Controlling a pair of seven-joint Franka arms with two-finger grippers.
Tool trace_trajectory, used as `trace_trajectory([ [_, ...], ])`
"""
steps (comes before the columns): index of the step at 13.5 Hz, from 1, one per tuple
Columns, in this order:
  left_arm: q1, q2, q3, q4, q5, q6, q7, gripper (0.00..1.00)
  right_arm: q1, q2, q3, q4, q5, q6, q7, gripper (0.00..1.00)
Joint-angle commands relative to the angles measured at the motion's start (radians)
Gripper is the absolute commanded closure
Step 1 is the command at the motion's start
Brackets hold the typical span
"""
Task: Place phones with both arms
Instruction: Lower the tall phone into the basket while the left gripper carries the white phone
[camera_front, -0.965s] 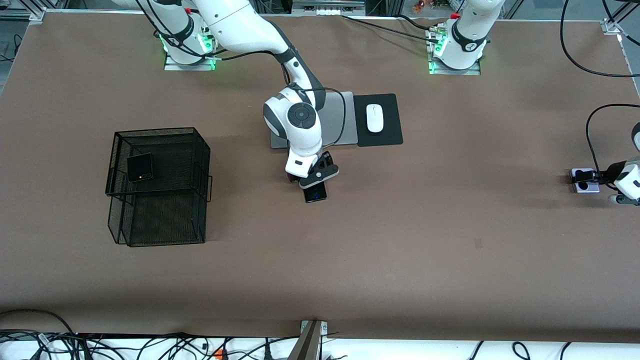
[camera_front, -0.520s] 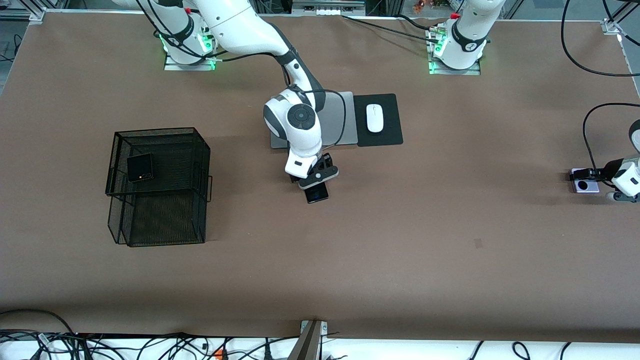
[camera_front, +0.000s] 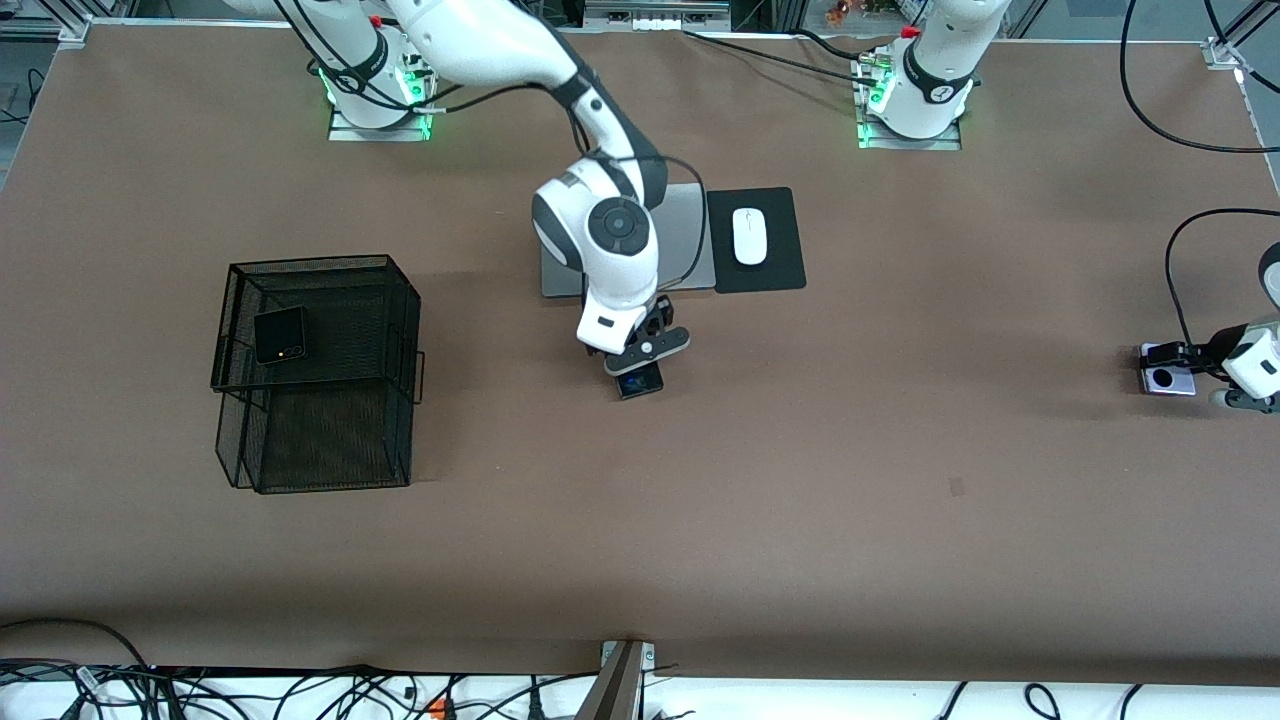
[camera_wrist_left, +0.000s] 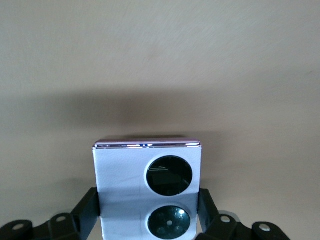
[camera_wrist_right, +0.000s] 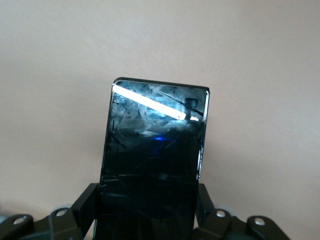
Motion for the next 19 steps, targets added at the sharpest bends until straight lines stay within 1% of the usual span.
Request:
trace_trajectory([
  [1, -0.098, -0.114, 0.000, 0.027, 0.023, -0.135, -0.002, 0.67, -0.008, -0.060, -0.027, 0.130, 0.017, -0.230, 0.002, 0.69],
  [3, -0.168, -0.125, 0.000, 0.102, 0.020, -0.234, -0.005, 0.67, -0.029, -0.111, -0.044, 0.195, 0.016, -0.360, 0.000, 0.70],
  [4, -0.204, -0.126, -0.001, 0.145, 0.012, -0.285, -0.007, 0.67, -0.043, -0.147, -0.055, 0.197, 0.013, -0.391, -0.001, 0.70],
  [5, -0.243, -0.126, -0.003, 0.183, 0.003, -0.345, -0.008, 0.62, -0.055, -0.186, -0.076, 0.178, 0.010, -0.420, -0.009, 0.70],
  [6, -0.297, -0.128, -0.009, 0.223, -0.014, -0.420, -0.019, 0.62, -0.063, -0.221, -0.105, 0.149, 0.006, -0.469, -0.011, 0.70],
  [7, -0.351, -0.128, -0.013, 0.260, -0.041, -0.472, -0.064, 0.64, -0.074, -0.258, -0.140, 0.111, 0.006, -0.502, -0.055, 0.70],
  [8, -0.392, -0.128, -0.017, 0.279, -0.063, -0.506, -0.106, 0.64, -0.081, -0.298, -0.179, 0.058, 0.005, -0.505, -0.114, 0.70],
  [9, -0.444, -0.128, -0.017, 0.283, -0.092, -0.518, -0.147, 0.64, -0.085, -0.344, -0.234, -0.016, 0.006, -0.493, -0.174, 0.70],
  [11, -0.549, -0.125, -0.017, 0.283, -0.126, -0.522, -0.210, 0.64, -0.091, -0.416, -0.326, -0.134, 0.008, -0.485, -0.265, 0.73],
  [13, -0.671, -0.108, -0.015, 0.283, -0.201, -0.519, -0.365, 0.66, -0.091, -0.467, -0.409, -0.228, 0.008, -0.474, -0.314, 0.76],
  [14, -0.752, -0.088, -0.015, 0.283, -0.236, -0.514, -0.434, 0.66, -0.092, -0.488, -0.449, -0.286, 0.006, -0.445, -0.339, 0.76],
  [15, -0.812, -0.068, -0.015, 0.287, -0.256, -0.494, -0.485, 0.66, -0.092, -0.517, -0.484, -0.358, 0.008, -0.403, -0.365, 0.76],
  [17, -0.923, -0.040, -0.015, 0.291, -0.293, -0.418, -0.590, 0.65, -0.092, -0.557, -0.509, -0.470, 0.006, -0.337, -0.368, 0.76],
  [19, -1.049, -0.004, -0.013, 0.291, -0.316, -0.292, -0.747, 0.64, -0.092, -0.556, -0.510, -0.555, 0.006, -0.240, -0.370, 0.76],
])
